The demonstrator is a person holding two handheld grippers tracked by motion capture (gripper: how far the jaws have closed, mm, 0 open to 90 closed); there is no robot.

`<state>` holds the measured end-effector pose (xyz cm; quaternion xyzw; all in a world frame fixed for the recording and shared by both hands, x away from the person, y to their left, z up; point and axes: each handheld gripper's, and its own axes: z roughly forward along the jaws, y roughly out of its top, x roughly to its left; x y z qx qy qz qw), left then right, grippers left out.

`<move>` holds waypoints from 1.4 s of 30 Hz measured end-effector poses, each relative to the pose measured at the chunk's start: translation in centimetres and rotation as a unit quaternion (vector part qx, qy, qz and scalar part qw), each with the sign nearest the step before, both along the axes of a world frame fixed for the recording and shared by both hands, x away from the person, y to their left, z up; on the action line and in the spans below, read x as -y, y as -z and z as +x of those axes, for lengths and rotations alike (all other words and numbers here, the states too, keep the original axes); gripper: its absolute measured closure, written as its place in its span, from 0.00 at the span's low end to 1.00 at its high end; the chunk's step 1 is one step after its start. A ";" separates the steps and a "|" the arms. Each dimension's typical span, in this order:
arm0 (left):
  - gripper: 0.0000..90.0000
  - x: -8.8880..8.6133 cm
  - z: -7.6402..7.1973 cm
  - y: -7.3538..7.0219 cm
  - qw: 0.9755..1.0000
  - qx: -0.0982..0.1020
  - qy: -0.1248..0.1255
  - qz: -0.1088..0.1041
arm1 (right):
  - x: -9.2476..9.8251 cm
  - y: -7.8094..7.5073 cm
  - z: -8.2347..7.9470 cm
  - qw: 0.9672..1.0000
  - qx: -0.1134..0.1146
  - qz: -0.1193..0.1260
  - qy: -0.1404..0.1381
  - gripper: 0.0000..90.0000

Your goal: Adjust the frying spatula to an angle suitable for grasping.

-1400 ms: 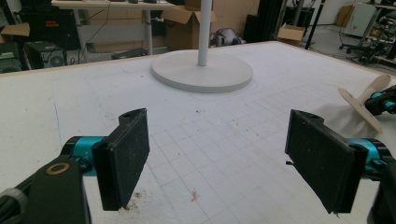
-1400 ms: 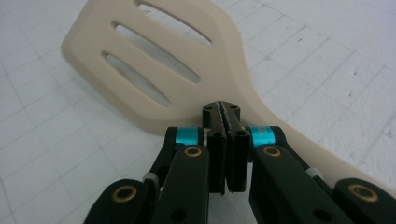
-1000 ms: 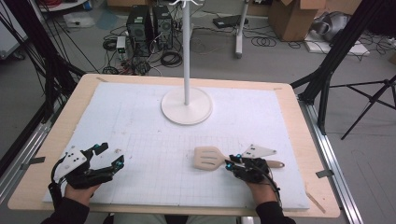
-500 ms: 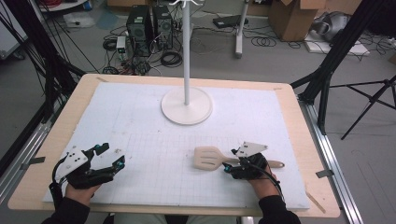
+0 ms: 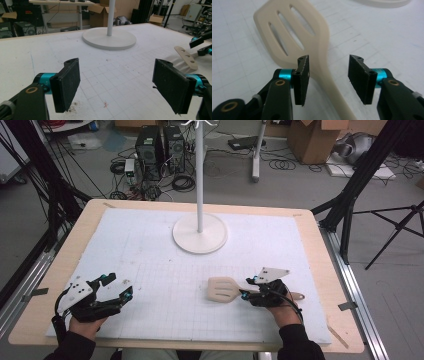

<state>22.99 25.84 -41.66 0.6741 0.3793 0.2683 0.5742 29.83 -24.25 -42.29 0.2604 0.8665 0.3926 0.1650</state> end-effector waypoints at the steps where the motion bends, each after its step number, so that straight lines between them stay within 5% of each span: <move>1: 0.25 0.0 0.0 0.0 1.000 0.000 0.001 -0.002 | 1.4 -0.7 -0.4 0.999 0.005 0.023 0.026 0.50; 4: 0.25 0.0 0.0 0.0 1.000 0.000 0.001 -0.002 | 2.9 -1.1 -0.7 0.997 0.012 0.040 0.063 0.44; 5: 0.25 0.1 0.0 0.0 1.000 0.000 0.000 -0.001 | 5.1 -1.3 -1.1 0.990 0.013 0.070 0.123 0.42; 6: 0.25 0.1 0.0 0.0 1.000 0.000 0.000 -0.001 | 5.1 -1.3 -1.1 0.990 0.013 0.070 0.123 0.42; 7: 0.25 0.1 0.0 0.0 1.000 0.000 0.001 0.000 | 7.3 -1.3 -1.8 0.980 0.021 0.076 0.180 0.60; 9: 0.25 0.1 0.0 0.0 1.000 0.000 0.001 0.001 | 9.5 -1.0 -2.5 0.971 0.021 0.073 0.227 0.91; 10: 0.25 0.1 0.0 0.0 1.000 0.000 0.001 0.001 | 9.5 -1.0 -2.5 0.971 0.021 0.073 0.227 0.91; 11: 0.25 0.1 0.0 0.0 1.000 -0.001 0.001 0.002 | 11.2 -0.5 -3.4 0.959 0.023 0.066 0.273 0.99; 12: 0.25 0.1 0.0 0.0 1.000 -0.001 0.001 0.002 | 11.2 -0.5 -3.4 0.959 0.023 0.066 0.273 0.99; 13: 0.25 0.1 0.0 0.0 1.000 -0.001 0.000 0.002 | 12.8 0.2 -4.1 0.950 0.024 0.057 0.305 0.99; 15: 0.25 0.1 0.0 0.0 1.000 -0.001 0.001 0.003 | 13.9 0.9 -4.9 0.941 0.023 0.053 0.332 0.99; 17: 0.25 0.1 0.0 0.0 1.000 -0.001 0.000 0.003 | 14.3 1.3 -5.1 0.939 0.024 0.056 0.338 0.99; 19: 0.25 0.2 0.0 0.0 1.000 -0.002 -0.001 0.002 | 15.1 2.2 -5.6 0.933 0.016 0.059 0.354 0.99; 24: 0.25 0.3 0.0 0.1 1.000 -0.002 0.000 0.005 | 15.3 2.6 -5.7 0.932 0.007 0.054 0.358 0.99; 26: 0.25 0.2 0.0 0.0 1.000 -0.003 -0.001 0.004 | 14.9 2.6 -5.5 0.937 -0.002 0.036 0.348 0.99; 39: 0.25 0.2 0.0 0.1 1.000 -0.003 0.000 0.003 | 13.6 2.5 -4.9 0.942 -0.027 0.043 0.332 0.99; 42: 0.25 0.2 0.0 0.1 1.000 -0.004 -0.001 0.004 | 12.6 2.4 -4.3 0.946 -0.030 0.038 0.320 0.99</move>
